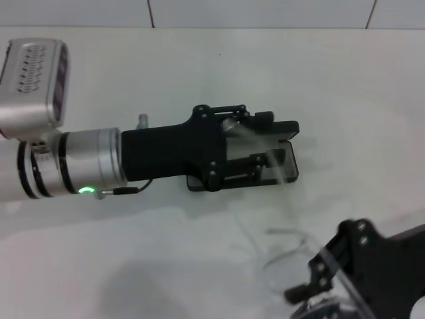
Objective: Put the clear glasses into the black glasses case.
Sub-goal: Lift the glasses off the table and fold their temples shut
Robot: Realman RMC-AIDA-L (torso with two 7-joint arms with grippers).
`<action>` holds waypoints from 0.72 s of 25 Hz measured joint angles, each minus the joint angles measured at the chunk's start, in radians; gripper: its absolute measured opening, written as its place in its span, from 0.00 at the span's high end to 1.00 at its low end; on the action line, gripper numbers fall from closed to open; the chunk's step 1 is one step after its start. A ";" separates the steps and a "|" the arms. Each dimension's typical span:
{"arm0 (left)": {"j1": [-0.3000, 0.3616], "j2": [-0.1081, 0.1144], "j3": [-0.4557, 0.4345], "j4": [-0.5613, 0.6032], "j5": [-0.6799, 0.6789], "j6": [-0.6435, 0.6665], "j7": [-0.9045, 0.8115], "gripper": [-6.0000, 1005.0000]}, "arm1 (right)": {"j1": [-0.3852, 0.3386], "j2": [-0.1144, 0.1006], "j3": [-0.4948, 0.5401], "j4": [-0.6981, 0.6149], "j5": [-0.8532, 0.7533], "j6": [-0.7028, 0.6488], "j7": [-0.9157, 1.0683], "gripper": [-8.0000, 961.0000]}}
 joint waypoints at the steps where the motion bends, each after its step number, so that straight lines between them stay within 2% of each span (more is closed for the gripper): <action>1: -0.001 -0.003 0.000 0.001 -0.003 -0.003 0.010 0.42 | 0.014 0.000 -0.022 0.019 0.007 0.000 0.006 0.87; 4: -0.001 -0.009 0.000 0.001 -0.030 -0.001 0.047 0.42 | 0.051 0.000 -0.054 0.072 0.018 0.005 0.043 0.87; 9: 0.009 -0.011 0.006 -0.007 -0.088 0.024 0.106 0.42 | 0.081 -0.002 -0.051 0.144 0.062 0.066 0.169 0.87; 18: 0.027 -0.015 0.006 -0.015 -0.108 0.086 0.182 0.42 | 0.103 -0.006 -0.051 0.161 0.086 0.155 0.343 0.87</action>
